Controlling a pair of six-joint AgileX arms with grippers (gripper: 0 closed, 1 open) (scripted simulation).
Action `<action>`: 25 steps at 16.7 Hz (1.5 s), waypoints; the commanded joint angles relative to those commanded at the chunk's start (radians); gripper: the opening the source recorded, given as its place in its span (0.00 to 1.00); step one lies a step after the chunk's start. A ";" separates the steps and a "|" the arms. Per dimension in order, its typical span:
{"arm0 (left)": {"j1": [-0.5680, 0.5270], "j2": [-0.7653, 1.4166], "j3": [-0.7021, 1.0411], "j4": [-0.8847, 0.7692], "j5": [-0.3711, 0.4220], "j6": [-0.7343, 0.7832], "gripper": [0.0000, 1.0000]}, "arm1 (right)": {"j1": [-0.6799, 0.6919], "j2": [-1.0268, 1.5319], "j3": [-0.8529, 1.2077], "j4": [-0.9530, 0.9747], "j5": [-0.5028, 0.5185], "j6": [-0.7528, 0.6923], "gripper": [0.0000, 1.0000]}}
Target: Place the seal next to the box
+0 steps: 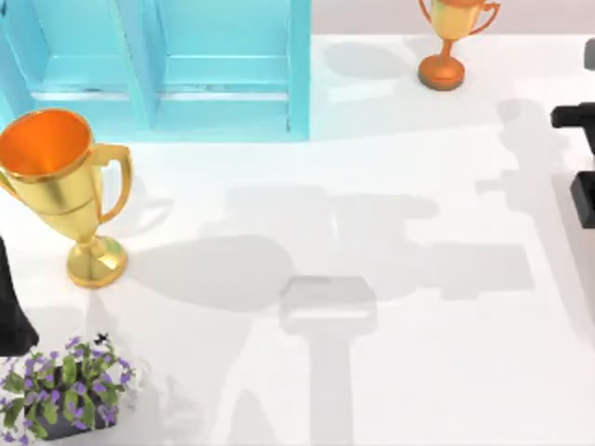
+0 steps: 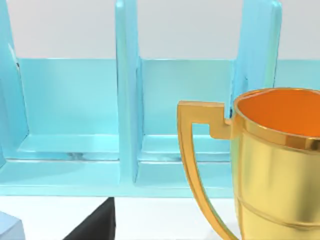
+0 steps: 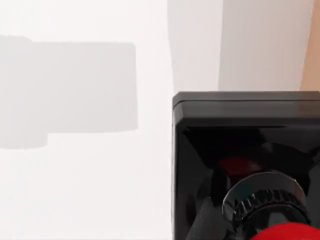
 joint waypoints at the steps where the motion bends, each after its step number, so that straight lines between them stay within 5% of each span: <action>1: 0.000 0.000 0.000 0.000 0.000 0.000 1.00 | 0.000 -0.001 -0.031 0.028 0.000 0.000 0.00; 7: 0.000 0.000 0.000 0.000 0.000 0.000 1.00 | -0.001 -0.003 -0.076 0.072 0.000 0.000 0.00; 20: 0.000 0.000 0.000 0.000 0.000 0.000 1.00 | -0.001 -0.003 -0.076 0.072 0.000 0.000 0.98; 25: 0.000 0.000 0.000 0.000 0.000 0.000 1.00 | -0.001 -0.003 -0.076 0.072 0.000 0.000 1.00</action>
